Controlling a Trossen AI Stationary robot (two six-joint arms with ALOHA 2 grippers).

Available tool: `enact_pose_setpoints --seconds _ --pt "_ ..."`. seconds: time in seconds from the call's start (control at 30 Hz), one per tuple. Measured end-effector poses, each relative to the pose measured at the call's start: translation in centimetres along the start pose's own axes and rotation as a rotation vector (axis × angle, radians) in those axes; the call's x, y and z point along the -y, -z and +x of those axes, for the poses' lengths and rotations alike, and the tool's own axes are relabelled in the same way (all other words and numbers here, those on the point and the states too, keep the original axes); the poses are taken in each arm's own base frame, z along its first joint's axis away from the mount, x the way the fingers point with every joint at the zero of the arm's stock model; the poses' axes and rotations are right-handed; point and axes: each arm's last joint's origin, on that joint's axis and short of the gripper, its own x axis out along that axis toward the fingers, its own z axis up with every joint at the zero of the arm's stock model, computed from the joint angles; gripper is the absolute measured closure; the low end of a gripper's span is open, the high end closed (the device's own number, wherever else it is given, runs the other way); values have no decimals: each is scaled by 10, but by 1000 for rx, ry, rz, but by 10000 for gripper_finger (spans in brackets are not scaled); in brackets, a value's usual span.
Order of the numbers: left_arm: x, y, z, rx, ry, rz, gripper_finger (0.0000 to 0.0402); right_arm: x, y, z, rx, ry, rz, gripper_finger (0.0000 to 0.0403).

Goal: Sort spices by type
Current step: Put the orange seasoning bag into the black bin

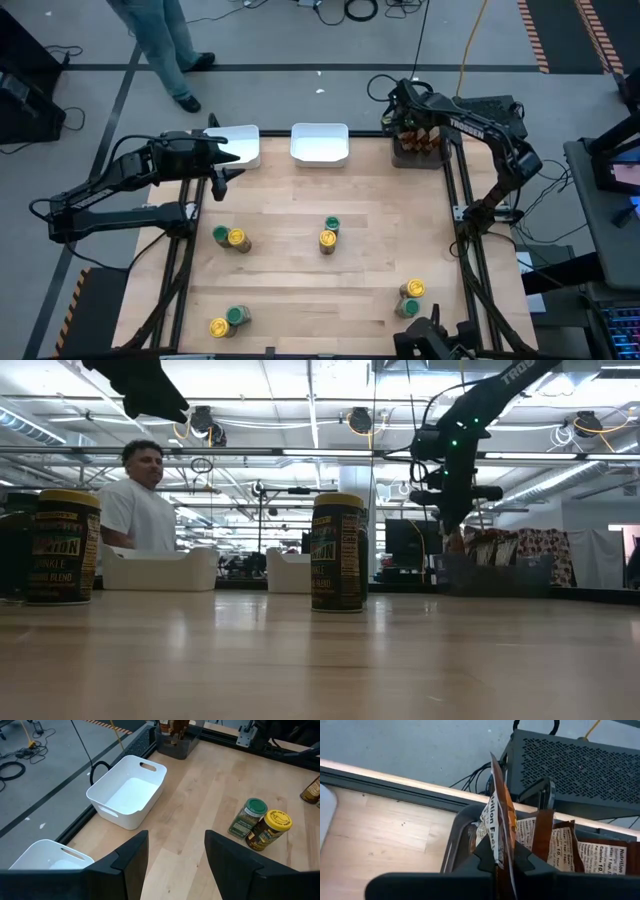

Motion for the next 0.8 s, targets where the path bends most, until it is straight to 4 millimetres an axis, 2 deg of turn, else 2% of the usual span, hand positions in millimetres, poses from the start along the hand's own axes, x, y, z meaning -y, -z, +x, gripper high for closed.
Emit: enact_pose_setpoints --seconds 0.37,0.63,0.8 --pt "0 0 0 0 0 0 203 -5 2 14 -44 -12 13 403" --pt "0 0 0 0 0 0 203 -6 1 15 -38 -38 22 403" --pt "0 0 0 0 0 0 203 -4 11 24 -72 -24 21 403"
